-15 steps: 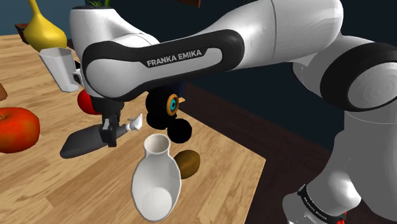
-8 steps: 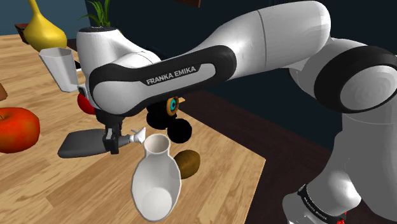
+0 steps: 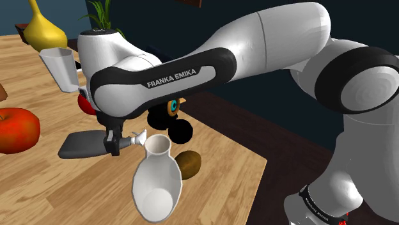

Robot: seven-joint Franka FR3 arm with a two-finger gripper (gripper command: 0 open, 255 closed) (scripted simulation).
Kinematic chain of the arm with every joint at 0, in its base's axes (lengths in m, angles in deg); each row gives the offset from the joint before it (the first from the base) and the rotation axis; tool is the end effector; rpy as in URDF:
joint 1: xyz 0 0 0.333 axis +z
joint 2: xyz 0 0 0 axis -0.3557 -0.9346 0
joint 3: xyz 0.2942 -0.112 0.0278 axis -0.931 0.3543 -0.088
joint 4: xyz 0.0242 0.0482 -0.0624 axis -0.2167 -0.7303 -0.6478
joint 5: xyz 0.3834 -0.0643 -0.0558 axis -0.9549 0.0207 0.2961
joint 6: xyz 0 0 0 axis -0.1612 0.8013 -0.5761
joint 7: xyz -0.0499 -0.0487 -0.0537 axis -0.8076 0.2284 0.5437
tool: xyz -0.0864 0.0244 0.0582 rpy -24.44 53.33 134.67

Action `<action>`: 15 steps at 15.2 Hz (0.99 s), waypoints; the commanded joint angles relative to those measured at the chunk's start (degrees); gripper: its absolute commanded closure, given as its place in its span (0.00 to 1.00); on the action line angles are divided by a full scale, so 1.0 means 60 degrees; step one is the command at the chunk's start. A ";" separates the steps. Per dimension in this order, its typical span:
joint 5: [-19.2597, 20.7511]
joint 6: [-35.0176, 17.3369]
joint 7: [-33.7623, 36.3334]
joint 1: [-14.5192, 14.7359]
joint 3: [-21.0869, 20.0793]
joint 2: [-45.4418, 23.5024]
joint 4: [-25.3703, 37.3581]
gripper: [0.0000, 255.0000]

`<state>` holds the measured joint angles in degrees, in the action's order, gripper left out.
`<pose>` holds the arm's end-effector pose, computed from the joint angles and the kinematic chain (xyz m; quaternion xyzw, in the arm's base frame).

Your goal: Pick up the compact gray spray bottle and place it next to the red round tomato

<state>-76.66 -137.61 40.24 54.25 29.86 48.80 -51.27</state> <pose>0.5376 0.4806 0.3382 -0.8490 -0.5274 -0.0009 0.0312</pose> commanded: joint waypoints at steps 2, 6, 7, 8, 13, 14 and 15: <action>0.0000 -0.0002 0.0000 0.0000 0.0000 0.0001 0.0000 0.00; 0.0000 -0.0002 0.0000 0.0000 0.0000 0.0001 0.0000 0.00; -0.0020 0.0251 -0.0012 -0.0013 -0.0011 0.0120 0.0134 0.00; -0.0038 0.0509 -0.0023 -0.0024 -0.0021 0.0228 0.0286 0.00; -0.0066 0.0988 -0.0041 -0.0039 -0.0036 0.0392 0.0602 0.00; -0.0066 0.0988 -0.0041 -0.0039 -0.0036 0.0391 0.0603 0.00; -0.0066 0.0988 -0.0041 -0.0039 -0.0036 0.0391 0.0603 0.00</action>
<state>-77.06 -131.76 40.00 54.01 29.64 51.16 -47.72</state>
